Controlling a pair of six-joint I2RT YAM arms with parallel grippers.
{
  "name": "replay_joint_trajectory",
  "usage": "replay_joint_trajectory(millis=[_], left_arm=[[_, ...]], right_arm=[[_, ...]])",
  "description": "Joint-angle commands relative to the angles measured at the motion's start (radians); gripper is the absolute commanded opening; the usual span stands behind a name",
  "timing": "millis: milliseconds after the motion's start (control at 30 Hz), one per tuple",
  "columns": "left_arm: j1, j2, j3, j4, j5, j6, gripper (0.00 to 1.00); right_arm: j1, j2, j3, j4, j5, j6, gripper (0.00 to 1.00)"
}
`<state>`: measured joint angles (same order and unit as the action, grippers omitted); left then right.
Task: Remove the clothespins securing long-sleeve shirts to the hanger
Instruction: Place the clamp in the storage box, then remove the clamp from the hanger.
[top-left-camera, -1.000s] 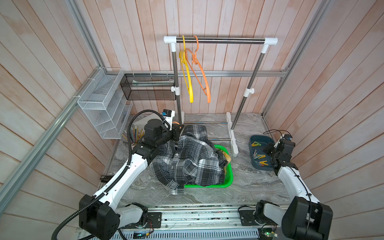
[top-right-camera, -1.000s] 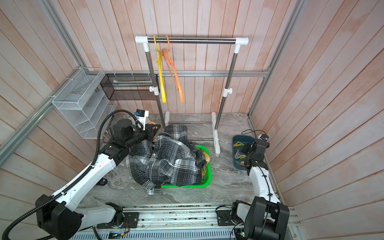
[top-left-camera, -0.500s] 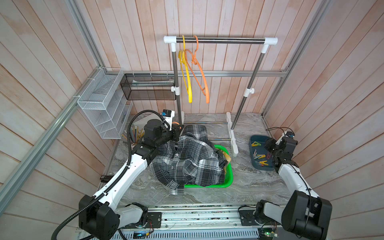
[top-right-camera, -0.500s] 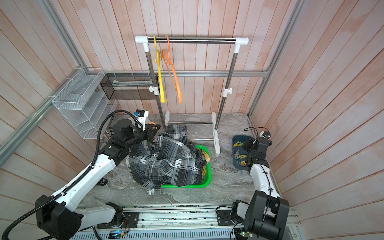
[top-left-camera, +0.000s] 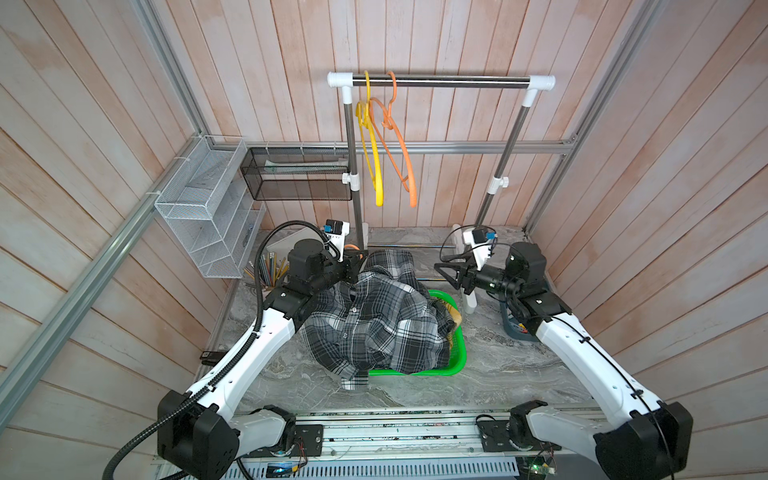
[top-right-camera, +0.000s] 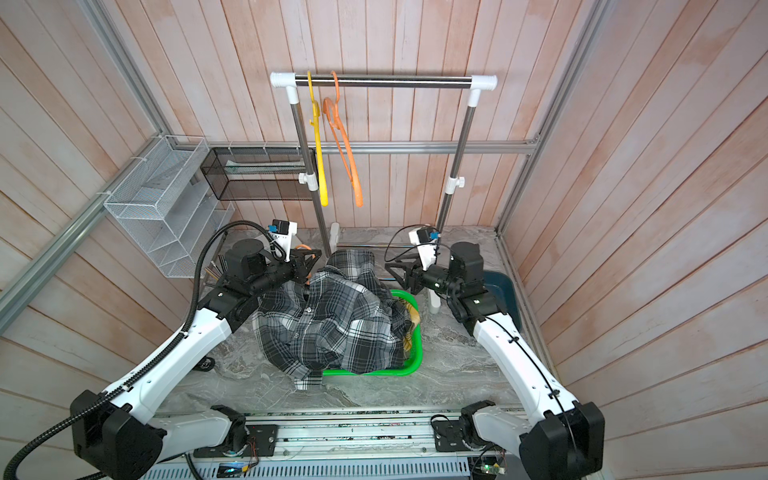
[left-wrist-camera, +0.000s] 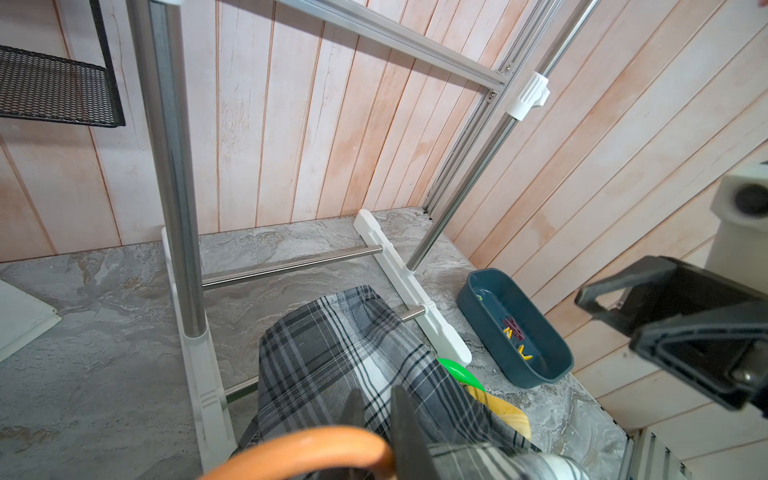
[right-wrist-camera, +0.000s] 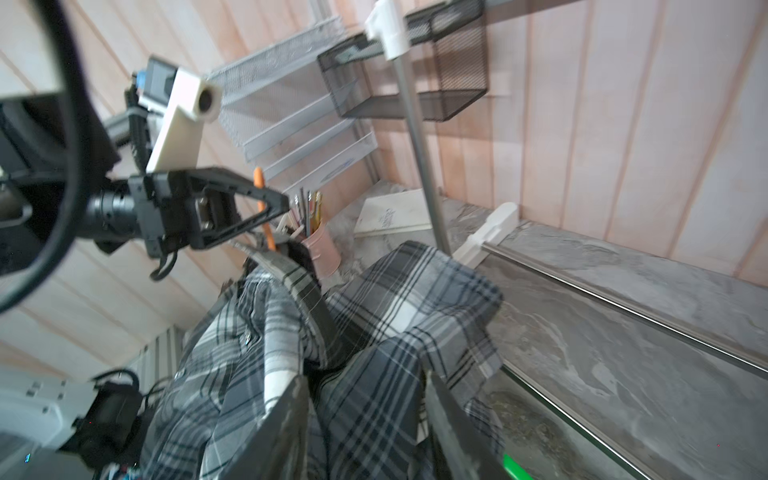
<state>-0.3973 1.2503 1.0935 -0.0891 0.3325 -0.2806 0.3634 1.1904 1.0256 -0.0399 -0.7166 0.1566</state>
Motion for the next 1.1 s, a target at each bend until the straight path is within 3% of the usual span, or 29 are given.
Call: replay_joint_trajectory(millis=[0,333,567,667,800,900,1067], left_arm=[[0.004,-0.023,-0.014,0.016,0.012,0.000,0.00],[0.004,-0.028,-0.018,0.022,0.013,0.007,0.00],[0.004,-0.032,-0.013,0.029,0.019,0.009,0.00],[0.003,-0.033,-0.011,0.036,0.033,0.006,0.00],[0.006,-0.042,-0.015,0.050,0.049,0.005,0.00],[0.049,-0.054,-0.020,0.065,0.109,-0.030,0.02],[0.192,-0.126,-0.091,0.216,0.328,-0.149,0.53]], right_arm=[[0.061,0.046,0.075,-0.156,-0.035,-0.120,0.47],[0.232,0.233,0.301,-0.345,0.089,-0.256,0.48],[0.298,0.330,0.367,-0.383,0.160,-0.284,0.46],[0.315,0.366,0.385,-0.393,0.177,-0.287,0.35],[0.325,0.382,0.390,-0.391,0.197,-0.302,0.00],[0.325,0.368,0.375,-0.381,0.242,-0.319,0.00],[0.325,0.296,0.306,-0.339,0.324,-0.362,0.00]])
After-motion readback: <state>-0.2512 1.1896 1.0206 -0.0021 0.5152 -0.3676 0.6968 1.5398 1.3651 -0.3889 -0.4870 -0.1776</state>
